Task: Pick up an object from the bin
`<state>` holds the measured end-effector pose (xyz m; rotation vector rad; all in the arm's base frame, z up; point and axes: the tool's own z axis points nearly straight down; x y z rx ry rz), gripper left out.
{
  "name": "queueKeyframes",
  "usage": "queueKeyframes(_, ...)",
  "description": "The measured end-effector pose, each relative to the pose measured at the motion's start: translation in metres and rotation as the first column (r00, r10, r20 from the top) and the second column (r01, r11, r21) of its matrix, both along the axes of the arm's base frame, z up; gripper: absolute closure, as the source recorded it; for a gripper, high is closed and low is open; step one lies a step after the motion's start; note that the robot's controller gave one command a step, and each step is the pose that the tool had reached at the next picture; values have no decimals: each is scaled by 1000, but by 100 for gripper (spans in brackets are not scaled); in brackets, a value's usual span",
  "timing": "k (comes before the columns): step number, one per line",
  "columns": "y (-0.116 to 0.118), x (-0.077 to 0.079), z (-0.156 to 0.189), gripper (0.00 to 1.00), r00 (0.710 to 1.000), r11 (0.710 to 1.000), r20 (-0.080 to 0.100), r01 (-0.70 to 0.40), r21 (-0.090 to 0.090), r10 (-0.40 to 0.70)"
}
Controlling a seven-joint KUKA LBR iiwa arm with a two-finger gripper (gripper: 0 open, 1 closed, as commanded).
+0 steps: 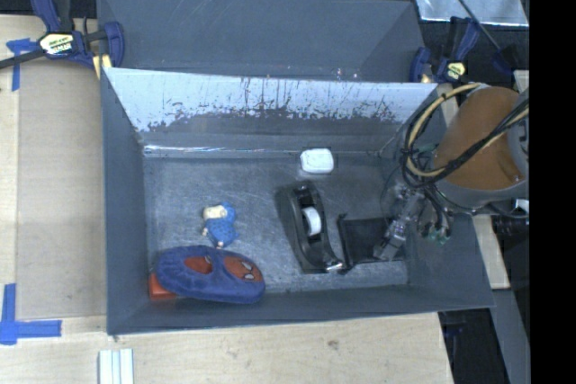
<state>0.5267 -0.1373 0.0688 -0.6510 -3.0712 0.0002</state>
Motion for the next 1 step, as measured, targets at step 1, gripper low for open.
queueKeyframes(1,0,0,0,0,1000,1000,1,-3,0,3)
